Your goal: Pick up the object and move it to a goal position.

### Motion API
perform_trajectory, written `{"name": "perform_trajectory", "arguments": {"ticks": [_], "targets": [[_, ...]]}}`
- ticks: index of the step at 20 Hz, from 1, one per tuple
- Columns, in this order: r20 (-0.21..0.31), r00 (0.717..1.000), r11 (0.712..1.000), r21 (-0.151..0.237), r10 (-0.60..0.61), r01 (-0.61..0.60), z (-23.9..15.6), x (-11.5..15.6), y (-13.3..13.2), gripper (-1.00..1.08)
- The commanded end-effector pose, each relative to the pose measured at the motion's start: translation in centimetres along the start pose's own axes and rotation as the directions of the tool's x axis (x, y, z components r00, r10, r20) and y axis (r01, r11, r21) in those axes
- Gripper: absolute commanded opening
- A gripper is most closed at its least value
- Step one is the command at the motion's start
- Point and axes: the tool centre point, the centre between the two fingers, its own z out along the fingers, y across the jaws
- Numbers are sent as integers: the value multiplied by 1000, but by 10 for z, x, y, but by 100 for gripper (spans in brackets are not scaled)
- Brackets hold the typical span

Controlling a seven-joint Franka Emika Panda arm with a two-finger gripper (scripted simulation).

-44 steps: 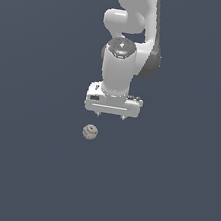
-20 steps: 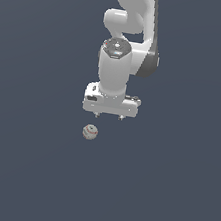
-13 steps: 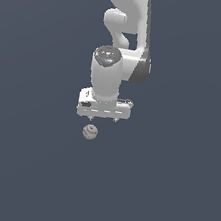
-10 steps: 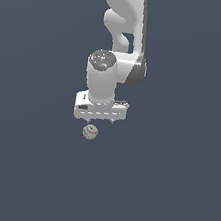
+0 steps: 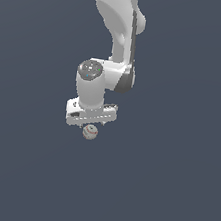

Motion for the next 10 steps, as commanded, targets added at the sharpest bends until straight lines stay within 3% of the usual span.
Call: {"name": "perform_trajectory", "arguments": {"ticks": [1, 10], "targets": [[0, 1000, 1000, -1, -25, 25, 5, -1, 5, 100], [0, 999, 999, -2, -47, 47, 11, -3, 10, 100]]}}
